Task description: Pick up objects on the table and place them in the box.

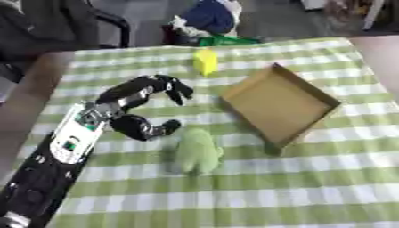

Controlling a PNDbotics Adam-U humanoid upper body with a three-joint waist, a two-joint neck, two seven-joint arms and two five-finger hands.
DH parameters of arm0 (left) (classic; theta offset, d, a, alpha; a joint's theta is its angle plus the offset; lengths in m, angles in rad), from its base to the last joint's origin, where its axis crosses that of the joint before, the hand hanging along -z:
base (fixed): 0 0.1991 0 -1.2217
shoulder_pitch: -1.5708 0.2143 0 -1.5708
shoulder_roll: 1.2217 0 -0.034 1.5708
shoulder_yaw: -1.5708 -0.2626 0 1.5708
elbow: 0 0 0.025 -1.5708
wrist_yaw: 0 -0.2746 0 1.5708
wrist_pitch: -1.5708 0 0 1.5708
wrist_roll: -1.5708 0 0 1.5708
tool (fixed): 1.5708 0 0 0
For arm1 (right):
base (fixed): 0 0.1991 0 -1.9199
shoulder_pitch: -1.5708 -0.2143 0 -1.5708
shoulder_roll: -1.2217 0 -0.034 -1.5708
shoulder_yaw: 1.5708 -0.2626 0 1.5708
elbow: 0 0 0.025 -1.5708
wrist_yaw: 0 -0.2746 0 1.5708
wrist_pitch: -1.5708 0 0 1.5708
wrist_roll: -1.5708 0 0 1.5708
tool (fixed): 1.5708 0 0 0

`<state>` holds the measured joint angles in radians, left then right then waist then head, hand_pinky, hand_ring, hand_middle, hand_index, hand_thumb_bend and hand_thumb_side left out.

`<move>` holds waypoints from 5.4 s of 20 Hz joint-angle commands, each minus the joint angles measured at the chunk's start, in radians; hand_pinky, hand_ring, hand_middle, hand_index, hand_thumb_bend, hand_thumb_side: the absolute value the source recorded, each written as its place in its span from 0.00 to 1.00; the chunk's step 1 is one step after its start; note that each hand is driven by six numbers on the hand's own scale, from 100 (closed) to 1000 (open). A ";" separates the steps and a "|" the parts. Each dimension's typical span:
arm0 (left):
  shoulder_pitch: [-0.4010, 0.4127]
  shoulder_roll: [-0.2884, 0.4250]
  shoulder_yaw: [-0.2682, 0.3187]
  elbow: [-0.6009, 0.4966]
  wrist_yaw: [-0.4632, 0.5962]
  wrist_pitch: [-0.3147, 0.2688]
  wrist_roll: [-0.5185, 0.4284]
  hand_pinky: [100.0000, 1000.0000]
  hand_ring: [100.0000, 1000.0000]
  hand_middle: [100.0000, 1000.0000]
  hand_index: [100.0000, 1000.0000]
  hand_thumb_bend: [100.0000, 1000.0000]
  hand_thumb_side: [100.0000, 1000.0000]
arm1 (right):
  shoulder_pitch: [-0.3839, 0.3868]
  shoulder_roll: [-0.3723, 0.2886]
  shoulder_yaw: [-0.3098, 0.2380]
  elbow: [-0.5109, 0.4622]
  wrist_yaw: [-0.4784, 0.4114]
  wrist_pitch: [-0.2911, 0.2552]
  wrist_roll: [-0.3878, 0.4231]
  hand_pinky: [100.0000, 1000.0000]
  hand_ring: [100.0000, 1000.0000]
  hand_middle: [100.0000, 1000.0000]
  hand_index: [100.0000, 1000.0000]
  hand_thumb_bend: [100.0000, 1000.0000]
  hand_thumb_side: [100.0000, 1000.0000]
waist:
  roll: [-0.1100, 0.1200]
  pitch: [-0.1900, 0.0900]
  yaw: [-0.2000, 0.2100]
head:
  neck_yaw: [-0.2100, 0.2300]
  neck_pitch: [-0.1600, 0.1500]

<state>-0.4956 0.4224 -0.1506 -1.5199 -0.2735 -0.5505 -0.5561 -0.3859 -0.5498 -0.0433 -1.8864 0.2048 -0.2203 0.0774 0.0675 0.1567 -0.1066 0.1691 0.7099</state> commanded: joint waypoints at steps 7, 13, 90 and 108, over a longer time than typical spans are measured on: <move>-0.029 0.016 0.008 -0.026 -0.090 -0.127 -0.170 0.70 0.65 0.72 0.91 0.40 0.10 | -0.010 -0.012 -0.010 -0.007 -0.003 -0.005 0.000 0.84 0.78 0.69 0.96 0.00 0.40 | -0.005 -0.015 0.001 | -0.004 -0.011; -0.064 0.036 -0.011 -0.012 -0.101 -0.185 -0.262 0.71 0.67 0.72 0.91 0.54 0.12 | -0.009 -0.013 -0.009 -0.004 -0.005 -0.005 0.002 0.85 0.78 0.69 0.96 0.00 0.40 | -0.002 -0.017 -0.001 | -0.002 -0.009; -0.439 -0.295 -0.050 0.458 -0.598 -0.323 -0.063 0.55 0.38 0.42 0.65 0.00 0.00 | -0.014 0.000 0.011 0.015 -0.027 -0.015 0.023 0.85 0.78 0.68 0.97 0.00 0.40 | -0.010 -0.011 -0.043 | 0.009 -0.015; -0.464 -0.495 0.079 0.523 -1.244 0.030 0.536 0.61 0.46 0.50 0.75 0.11 0.00 | -0.035 0.017 0.026 0.009 -0.036 -0.021 0.037 0.85 0.78 0.68 0.96 0.00 0.39 | -0.023 0.008 -0.088 | 0.035 -0.036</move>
<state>-0.9341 -0.0632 -0.0858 -0.9910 -1.4917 -0.5490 -0.0495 -0.4052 -0.5227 -0.0157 -1.8617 0.1773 -0.2410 0.1111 0.0562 0.1783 -0.1944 0.1994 0.6847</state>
